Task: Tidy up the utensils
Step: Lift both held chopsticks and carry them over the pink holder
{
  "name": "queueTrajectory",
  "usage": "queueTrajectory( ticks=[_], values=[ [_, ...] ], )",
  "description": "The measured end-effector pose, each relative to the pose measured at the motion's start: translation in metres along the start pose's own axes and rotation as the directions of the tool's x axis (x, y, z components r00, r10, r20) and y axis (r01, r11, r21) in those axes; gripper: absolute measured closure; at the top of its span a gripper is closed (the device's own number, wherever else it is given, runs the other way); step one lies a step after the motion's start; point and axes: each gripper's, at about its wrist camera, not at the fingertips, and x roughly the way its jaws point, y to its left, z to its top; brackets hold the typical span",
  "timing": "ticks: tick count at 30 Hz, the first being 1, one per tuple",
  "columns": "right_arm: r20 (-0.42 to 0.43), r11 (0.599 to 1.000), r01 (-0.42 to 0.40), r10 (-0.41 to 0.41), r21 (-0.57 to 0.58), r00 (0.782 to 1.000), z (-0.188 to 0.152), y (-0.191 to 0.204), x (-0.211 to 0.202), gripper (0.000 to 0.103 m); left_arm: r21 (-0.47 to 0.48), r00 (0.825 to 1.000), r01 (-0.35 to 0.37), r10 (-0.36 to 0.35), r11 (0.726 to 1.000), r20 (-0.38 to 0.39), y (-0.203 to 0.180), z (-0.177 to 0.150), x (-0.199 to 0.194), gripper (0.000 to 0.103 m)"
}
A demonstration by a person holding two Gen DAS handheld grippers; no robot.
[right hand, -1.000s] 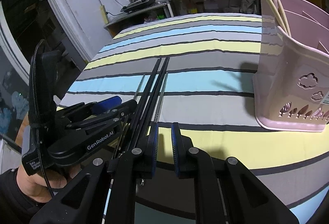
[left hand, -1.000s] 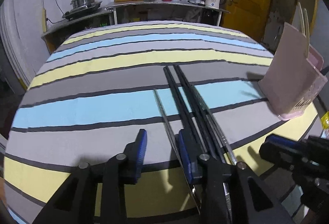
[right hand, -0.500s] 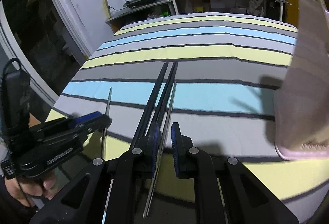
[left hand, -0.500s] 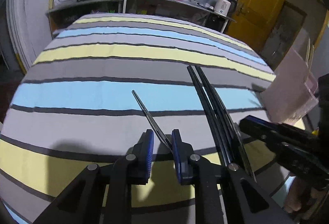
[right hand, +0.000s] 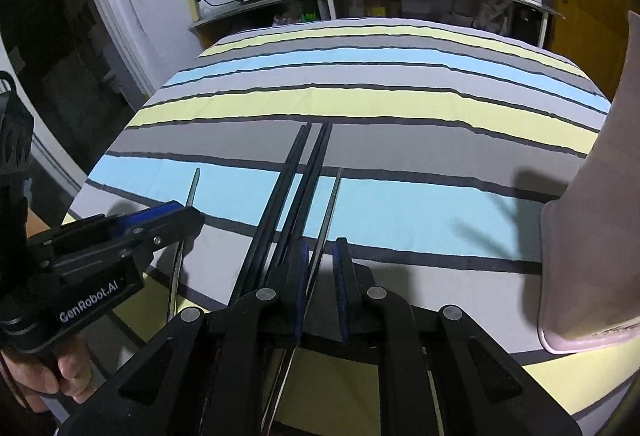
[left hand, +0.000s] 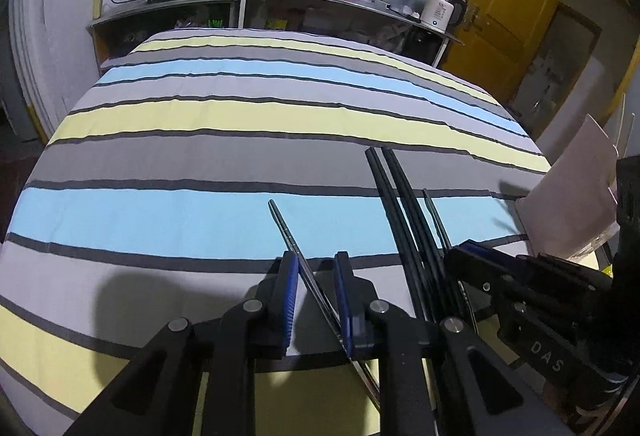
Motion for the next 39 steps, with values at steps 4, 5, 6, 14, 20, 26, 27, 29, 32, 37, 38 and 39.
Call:
queueTrajectory(
  ticks=[4, 5, 6, 14, 20, 26, 27, 29, 32, 37, 38, 39],
  values=[
    [-0.012, 1.000, 0.031, -0.031, -0.004, 0.999, 0.007, 0.002, 0.005, 0.090, 0.027, 1.000, -0.010, 0.010, 1.000, -0.005, -0.003, 0.003, 0.003, 0.084],
    [-0.013, 0.999, 0.038, -0.038, -0.005, 0.999, 0.009, 0.003, 0.006, 0.090, 0.030, 1.000, -0.011, 0.011, 0.999, -0.006, -0.004, 0.003, 0.004, 0.084],
    [-0.015, 0.999, 0.043, -0.043, -0.008, 0.999, 0.010, 0.004, 0.007, 0.090, 0.033, 1.000, -0.012, 0.012, 0.999, -0.006, -0.005, 0.004, 0.005, 0.084],
    [-0.031, 1.000, 0.027, -0.027, -0.004, 0.999, 0.014, 0.001, 0.007, 0.096, 0.017, 1.000, -0.018, 0.018, 1.000, -0.019, -0.003, 0.013, 0.009, 0.094],
    [0.009, 1.000, -0.012, 0.012, 0.008, 1.000, 0.014, 0.001, -0.013, 0.098, -0.014, 1.000, 0.018, -0.018, 1.000, -0.017, -0.002, 0.012, 0.000, 0.098],
    [0.064, 0.999, -0.039, 0.038, 0.011, 0.997, 0.017, 0.003, -0.041, 0.098, -0.001, 0.999, 0.049, -0.049, 0.999, 0.023, -0.009, 0.014, -0.028, 0.098],
    [0.071, 0.999, -0.041, 0.040, 0.012, 0.997, 0.017, 0.004, -0.045, 0.098, 0.004, 0.998, 0.055, -0.055, 0.998, 0.033, -0.010, 0.015, -0.035, 0.098],
    [0.090, 0.999, -0.046, 0.045, 0.012, 0.995, 0.017, 0.004, -0.055, 0.098, 0.011, 0.997, 0.065, -0.065, 0.998, 0.047, -0.013, 0.016, -0.046, 0.098],
    [0.117, 0.998, -0.055, 0.053, 0.014, 0.992, 0.017, 0.004, -0.071, 0.098, 0.022, 0.994, 0.080, -0.081, 0.997, 0.071, -0.016, 0.017, -0.065, 0.098],
    [0.159, 0.997, -0.068, 0.063, 0.023, 0.985, 0.015, 0.005, -0.096, 0.098, 0.045, 0.988, 0.105, -0.109, 0.993, 0.112, -0.026, 0.017, -0.097, 0.099],
    [0.167, 0.997, -0.069, 0.064, 0.024, 0.984, 0.014, 0.005, -0.101, 0.098, 0.050, 0.987, 0.107, -0.112, 0.993, 0.116, -0.027, 0.017, -0.101, 0.099],
    [0.175, 0.997, -0.069, 0.064, 0.025, 0.982, 0.013, 0.004, -0.106, 0.098, 0.057, 0.986, 0.110, -0.117, 0.992, 0.123, -0.029, 0.016, -0.108, 0.099]
  ],
)
